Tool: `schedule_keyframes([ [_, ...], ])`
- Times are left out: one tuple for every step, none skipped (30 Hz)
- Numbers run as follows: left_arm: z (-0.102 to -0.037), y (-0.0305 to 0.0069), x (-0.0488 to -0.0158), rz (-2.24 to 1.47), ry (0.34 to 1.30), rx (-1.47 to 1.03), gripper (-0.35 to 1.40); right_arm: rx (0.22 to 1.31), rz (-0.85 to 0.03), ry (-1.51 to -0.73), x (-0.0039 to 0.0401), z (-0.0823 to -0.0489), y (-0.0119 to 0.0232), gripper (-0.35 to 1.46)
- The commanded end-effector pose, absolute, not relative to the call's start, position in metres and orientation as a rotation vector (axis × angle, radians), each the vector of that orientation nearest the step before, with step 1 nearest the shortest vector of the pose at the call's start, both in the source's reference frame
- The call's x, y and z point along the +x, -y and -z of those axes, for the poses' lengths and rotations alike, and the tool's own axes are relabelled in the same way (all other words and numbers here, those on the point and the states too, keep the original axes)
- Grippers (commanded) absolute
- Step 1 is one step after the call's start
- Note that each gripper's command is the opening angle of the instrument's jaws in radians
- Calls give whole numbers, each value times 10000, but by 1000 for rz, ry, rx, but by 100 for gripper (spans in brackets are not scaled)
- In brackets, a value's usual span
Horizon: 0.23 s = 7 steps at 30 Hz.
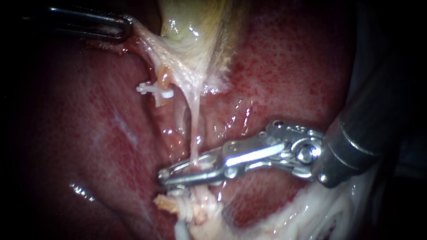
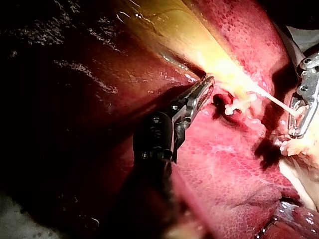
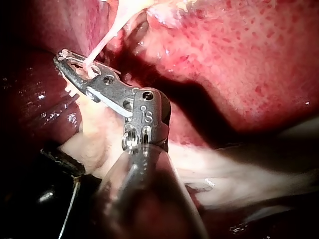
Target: Clipping second clip right tube
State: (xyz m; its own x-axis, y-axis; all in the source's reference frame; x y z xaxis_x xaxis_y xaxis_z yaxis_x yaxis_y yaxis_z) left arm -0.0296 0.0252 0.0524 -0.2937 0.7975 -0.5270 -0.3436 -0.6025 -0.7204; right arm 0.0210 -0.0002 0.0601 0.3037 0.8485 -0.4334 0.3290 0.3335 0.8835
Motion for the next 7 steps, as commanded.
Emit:
schedule_keyframes([
  [-524, -252, -296, -1963, 628, -1187, -35, 1239, -497, -1272, 210, -602, 2, -35],
  [-524, -252, -296, -1963, 628, -1187, -35, 1239, -497, -1272, 210, -603, 2, -35],
  [-524, -252, -296, -1963, 628, -1187, -35, 1239, -497, -1272, 210, -603, 1, -35],
  [-524, -252, -296, -1963, 628, -1187, -35, 1239, -497, -1272, 210, -604, 1, -35],
  [-524, -252, -296, -1963, 628, -1187, -35, 1239, -497, -1272, 209, -604, 1, -35],
  [-524, -252, -296, -1963, 628, -1187, -35, 1239, -497, -1272, 209, -605, 0, -35],
  [-524, -252, -296, -1963, 628, -1187, -35, 1240, -496, -1272, 209, -606, 0, -35],
])
